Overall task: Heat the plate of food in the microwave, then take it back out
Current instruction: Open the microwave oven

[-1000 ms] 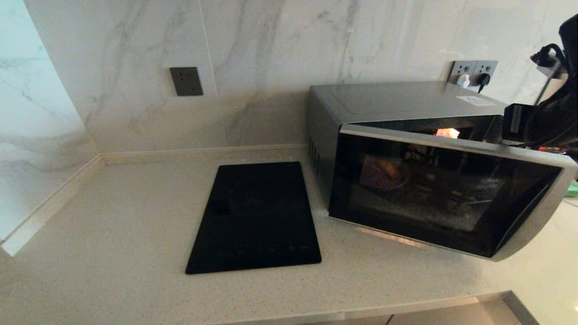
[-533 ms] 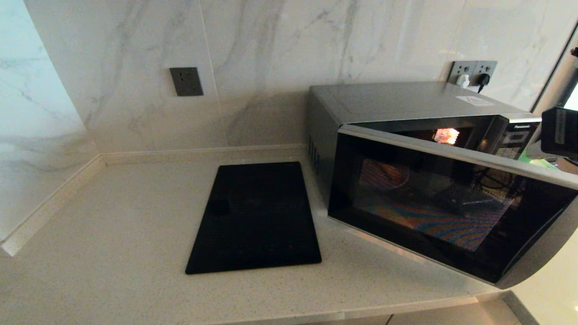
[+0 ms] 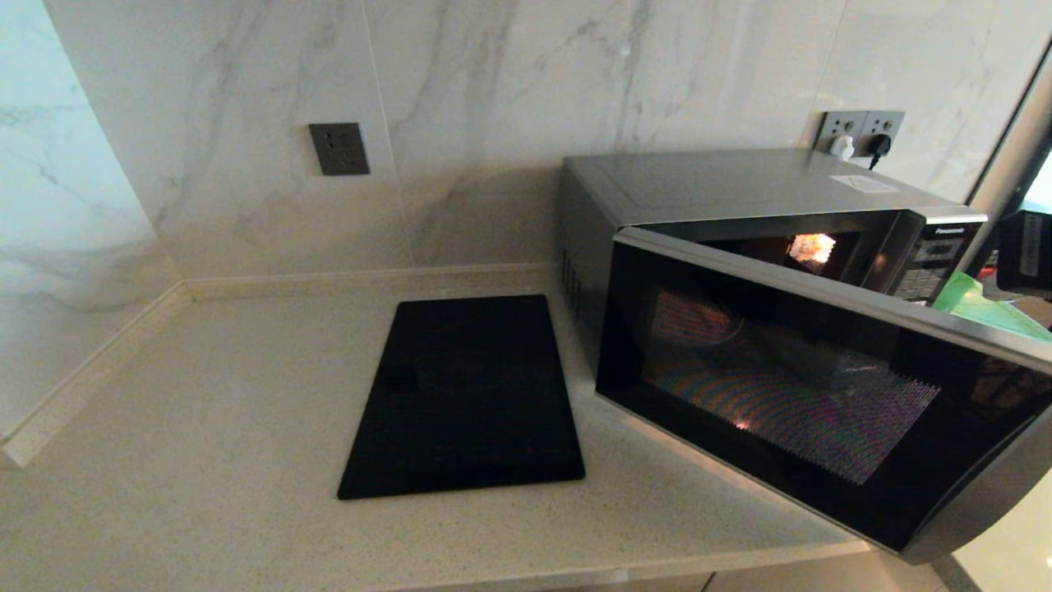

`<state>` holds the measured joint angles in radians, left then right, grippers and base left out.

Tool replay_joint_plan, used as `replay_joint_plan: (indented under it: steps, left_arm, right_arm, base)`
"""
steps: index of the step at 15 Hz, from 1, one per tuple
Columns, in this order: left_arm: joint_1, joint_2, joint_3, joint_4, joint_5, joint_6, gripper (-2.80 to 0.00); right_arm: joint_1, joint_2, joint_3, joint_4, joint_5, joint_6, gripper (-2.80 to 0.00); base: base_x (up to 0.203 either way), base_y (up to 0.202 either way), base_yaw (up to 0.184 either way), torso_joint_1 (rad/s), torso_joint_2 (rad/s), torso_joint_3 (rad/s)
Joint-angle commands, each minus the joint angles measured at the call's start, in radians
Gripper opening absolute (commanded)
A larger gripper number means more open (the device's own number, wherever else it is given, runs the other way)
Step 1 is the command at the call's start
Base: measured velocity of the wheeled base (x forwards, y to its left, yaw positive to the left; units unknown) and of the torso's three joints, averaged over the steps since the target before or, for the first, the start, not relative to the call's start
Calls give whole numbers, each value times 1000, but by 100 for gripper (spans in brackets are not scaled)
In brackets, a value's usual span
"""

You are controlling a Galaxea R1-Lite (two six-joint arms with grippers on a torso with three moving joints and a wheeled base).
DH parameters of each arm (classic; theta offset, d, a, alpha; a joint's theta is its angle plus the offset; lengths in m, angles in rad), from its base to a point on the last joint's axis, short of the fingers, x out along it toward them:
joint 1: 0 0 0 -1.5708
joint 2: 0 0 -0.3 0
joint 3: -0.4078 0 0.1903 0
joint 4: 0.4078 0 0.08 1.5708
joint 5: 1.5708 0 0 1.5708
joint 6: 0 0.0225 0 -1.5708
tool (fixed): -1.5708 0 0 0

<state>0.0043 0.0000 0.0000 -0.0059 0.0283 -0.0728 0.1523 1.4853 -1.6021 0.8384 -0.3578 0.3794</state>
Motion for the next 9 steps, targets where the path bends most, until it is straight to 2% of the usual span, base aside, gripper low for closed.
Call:
replay_joint_plan:
  steps: [1, 5, 9]
  left_arm:
    - [0, 0, 0, 0, 1, -1, -280]
    - [0, 2, 0, 0, 1, -1, -280]
    - [0, 1, 0, 0, 1, -1, -280]
  right_arm:
    - [-5, 33, 60, -76, -54, 0, -280]
    - [-4, 32, 120, -113, -57, -7, -280]
    - [3, -4, 151, -111, 13, -8, -280]
  base:
    - [0, 0, 0, 0, 0, 0]
    - [0, 0, 0, 0, 0, 0]
    - [0, 0, 0, 0, 0, 0]
